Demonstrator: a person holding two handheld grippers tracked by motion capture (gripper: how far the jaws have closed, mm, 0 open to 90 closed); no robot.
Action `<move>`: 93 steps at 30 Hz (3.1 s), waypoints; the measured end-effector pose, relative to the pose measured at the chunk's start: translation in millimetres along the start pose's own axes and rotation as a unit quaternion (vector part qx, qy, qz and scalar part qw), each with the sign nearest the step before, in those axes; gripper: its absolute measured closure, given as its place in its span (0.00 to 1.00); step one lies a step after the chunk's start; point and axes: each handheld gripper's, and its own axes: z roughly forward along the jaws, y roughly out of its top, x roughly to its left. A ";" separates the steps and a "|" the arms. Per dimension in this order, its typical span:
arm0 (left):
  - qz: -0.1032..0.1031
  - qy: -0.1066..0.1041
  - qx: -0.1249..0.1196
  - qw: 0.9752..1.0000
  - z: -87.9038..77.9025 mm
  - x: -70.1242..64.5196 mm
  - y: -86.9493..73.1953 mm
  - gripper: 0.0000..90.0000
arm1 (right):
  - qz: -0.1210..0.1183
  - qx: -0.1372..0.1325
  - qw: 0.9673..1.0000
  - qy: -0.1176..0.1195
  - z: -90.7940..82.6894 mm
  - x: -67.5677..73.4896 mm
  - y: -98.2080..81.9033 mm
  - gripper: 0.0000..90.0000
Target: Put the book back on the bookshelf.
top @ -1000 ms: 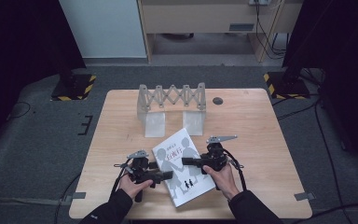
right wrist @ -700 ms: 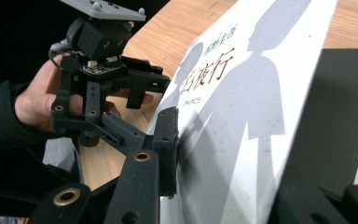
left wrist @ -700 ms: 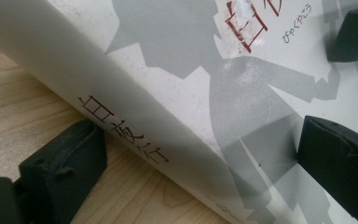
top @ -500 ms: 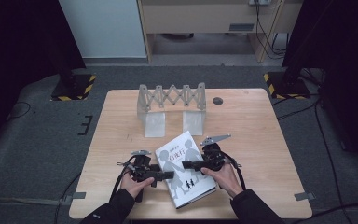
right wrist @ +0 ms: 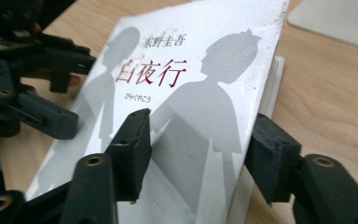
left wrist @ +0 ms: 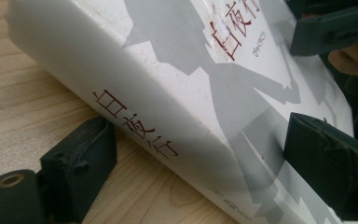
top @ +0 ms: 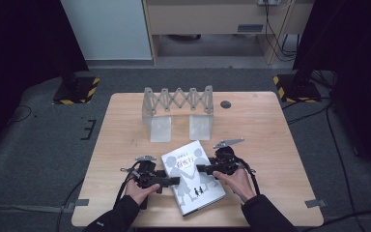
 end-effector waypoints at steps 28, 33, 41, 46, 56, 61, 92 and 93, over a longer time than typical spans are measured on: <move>-0.011 0.007 -0.001 1.000 1.2 0.5 2.8 0.15 | 0.040 0.035 0.998 0.024 18.0 -5.8 -11.0 0.24; -0.024 0.010 -0.001 1.000 0.3 1.9 4.1 0.17 | 0.031 0.016 0.999 0.023 15.6 -5.6 -13.8 0.29; -0.029 0.014 0.005 0.999 -1.4 3.3 6.1 0.18 | 0.029 -0.010 0.999 0.024 13.6 -7.7 -14.6 0.38; -0.030 0.015 0.010 0.999 -1.0 2.9 7.8 0.18 | 0.032 -0.010 0.999 0.026 14.3 -9.1 -15.2 0.38; -0.023 0.010 -0.002 1.000 0.2 2.5 4.1 0.16 | 0.040 -0.009 0.999 0.025 14.7 -9.4 -15.3 0.37; -0.035 0.007 -0.014 0.999 7.0 -4.2 3.1 0.01 | 0.038 -0.011 0.999 0.024 14.5 -9.2 -15.5 0.37; -0.031 0.022 -0.034 0.999 -1.0 -4.8 7.0 0.21 | 0.027 -0.042 0.998 0.032 6.3 -12.2 -16.5 0.49; -0.031 0.022 -0.034 0.999 -1.0 -4.8 7.0 0.22 | 0.027 -0.046 0.998 0.034 4.5 -12.6 -16.2 0.50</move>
